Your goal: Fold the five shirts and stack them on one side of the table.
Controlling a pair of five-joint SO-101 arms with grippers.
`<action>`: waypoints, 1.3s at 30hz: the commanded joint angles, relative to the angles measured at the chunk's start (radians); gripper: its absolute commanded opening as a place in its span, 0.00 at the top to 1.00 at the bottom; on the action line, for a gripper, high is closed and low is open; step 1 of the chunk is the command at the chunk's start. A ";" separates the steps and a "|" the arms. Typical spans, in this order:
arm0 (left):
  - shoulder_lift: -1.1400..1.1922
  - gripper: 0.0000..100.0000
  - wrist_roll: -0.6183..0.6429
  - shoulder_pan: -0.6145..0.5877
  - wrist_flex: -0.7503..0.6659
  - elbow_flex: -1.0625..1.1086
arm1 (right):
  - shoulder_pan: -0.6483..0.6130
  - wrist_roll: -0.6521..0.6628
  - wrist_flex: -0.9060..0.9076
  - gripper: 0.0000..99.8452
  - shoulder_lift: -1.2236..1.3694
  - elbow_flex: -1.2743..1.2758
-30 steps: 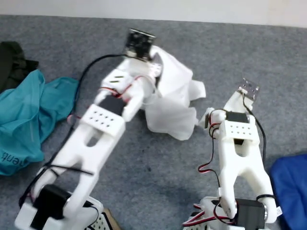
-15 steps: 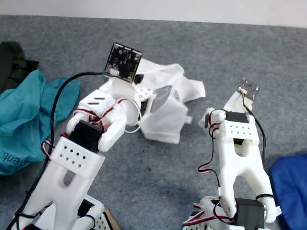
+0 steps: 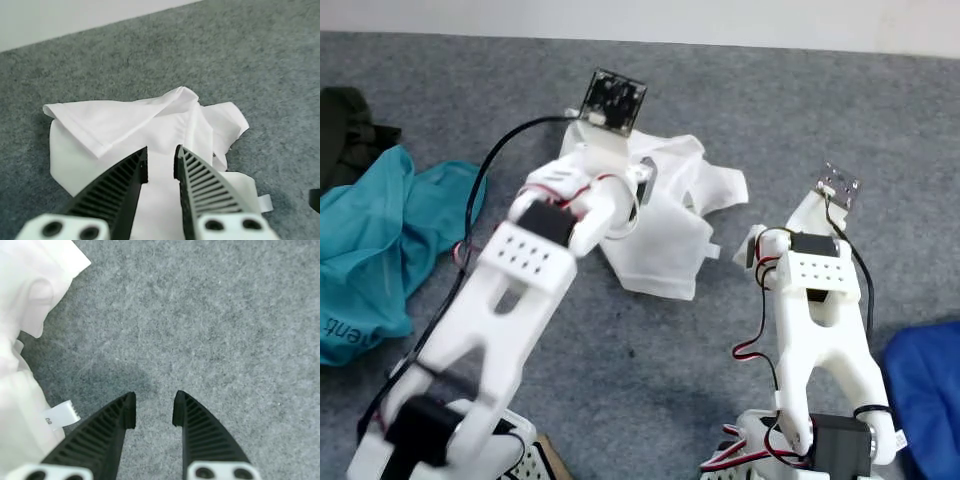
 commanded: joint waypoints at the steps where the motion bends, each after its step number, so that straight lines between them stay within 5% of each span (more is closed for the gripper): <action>1: 0.082 0.89 0.009 -0.024 -0.020 -0.101 | 0.012 -0.002 -0.015 0.87 -0.013 -0.012; 9: 0.208 0.80 0.011 -0.116 -0.021 -0.151 | 0.008 0.044 -0.015 0.87 -0.013 -0.012; 39: 0.371 0.80 0.011 -0.206 -0.167 -0.151 | 0.008 0.048 -0.015 0.87 -0.004 -0.012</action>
